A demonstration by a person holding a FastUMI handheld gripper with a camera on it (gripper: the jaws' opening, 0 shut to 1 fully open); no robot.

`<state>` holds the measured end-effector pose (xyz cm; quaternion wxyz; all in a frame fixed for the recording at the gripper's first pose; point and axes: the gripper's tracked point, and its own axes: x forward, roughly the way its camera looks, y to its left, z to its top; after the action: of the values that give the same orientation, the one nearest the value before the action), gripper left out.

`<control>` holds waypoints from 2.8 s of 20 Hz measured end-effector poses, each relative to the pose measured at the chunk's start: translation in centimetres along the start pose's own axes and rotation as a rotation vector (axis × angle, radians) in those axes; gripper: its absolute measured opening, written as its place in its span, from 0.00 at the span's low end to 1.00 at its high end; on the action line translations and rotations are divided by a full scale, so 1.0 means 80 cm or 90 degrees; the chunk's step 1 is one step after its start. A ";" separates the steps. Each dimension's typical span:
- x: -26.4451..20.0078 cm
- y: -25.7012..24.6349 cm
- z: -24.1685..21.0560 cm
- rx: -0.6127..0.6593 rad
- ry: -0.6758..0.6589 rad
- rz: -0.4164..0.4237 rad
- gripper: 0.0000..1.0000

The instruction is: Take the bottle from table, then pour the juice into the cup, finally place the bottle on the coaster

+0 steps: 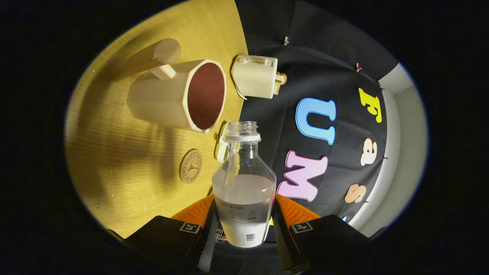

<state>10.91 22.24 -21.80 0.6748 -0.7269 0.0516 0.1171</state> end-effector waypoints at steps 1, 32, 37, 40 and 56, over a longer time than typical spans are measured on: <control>0.001 0.000 -0.001 -0.003 -0.001 0.000 0.70; 0.006 -0.009 0.007 -0.066 -0.032 -0.025 0.70; 0.004 -0.011 0.008 -0.086 -0.036 -0.032 0.70; 0.009 -0.011 0.010 -0.094 -0.038 -0.034 0.70; 0.013 -0.022 0.027 -0.155 -0.071 -0.051 0.70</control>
<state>12.10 24.62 -20.49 0.5876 -0.7972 -0.0295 0.1356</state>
